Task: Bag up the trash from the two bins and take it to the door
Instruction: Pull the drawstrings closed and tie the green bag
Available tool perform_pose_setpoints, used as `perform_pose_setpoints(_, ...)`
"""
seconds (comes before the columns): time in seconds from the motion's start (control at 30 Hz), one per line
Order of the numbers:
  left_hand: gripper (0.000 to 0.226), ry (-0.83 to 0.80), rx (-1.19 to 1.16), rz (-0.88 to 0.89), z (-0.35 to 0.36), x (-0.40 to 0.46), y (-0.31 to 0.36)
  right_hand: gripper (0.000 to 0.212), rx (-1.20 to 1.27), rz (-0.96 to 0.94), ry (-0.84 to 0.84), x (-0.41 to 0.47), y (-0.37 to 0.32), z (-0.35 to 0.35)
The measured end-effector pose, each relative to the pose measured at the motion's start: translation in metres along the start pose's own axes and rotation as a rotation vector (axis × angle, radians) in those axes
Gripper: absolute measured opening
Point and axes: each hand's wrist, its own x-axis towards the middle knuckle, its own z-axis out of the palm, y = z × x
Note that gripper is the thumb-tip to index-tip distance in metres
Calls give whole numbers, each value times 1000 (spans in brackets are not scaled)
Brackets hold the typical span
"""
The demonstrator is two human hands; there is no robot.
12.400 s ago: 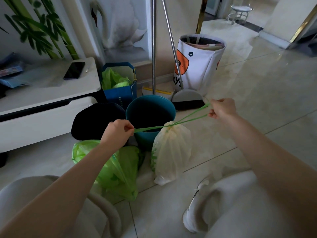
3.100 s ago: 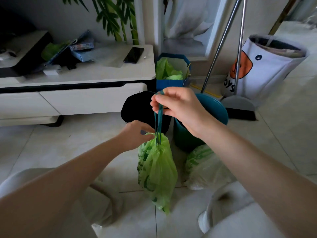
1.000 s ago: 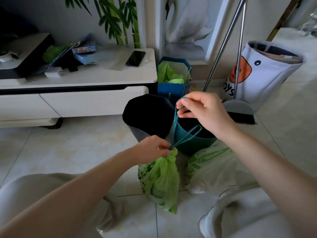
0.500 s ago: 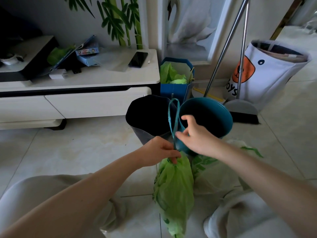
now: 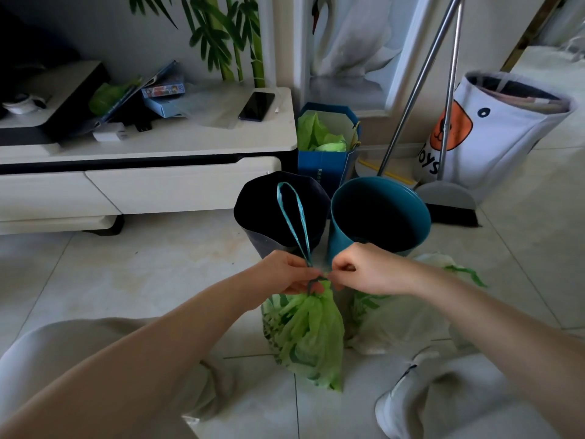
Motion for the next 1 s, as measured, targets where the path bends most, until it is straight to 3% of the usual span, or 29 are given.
perform_pose_setpoints(0.17,18,18,11,-16,-2,-2,-5,27,95,11,-254,3,9,9)
perform_pose_setpoints(0.33,15,-16,139,25,-10,-2,-6,15,166,-5,-17,19,31,17)
perform_pose_setpoints(0.43,6,-26,197,56,-11,-3,-8,15,290,-83,-52,26,28,32)
perform_pose_setpoints(0.57,7,-67,336,95,-11,-5,-7,7,274,-96,-45,34,25,57)
perform_pose_setpoints(0.63,12,-75,395,118,-11,-7,-7,16,232,-85,-11,37,24,59)
perform_pose_setpoints(0.7,9,-17,408,151,-13,-7,-6,18,207,-81,-2,38,24,54)
perform_pose_setpoints(0.77,2,72,429,206,-16,-6,-7,6,202,-70,1,38,24,47)
perform_pose_setpoints(1.0,19,222,633,374,-12,0,-14,12,196,-57,100,30,16,46)
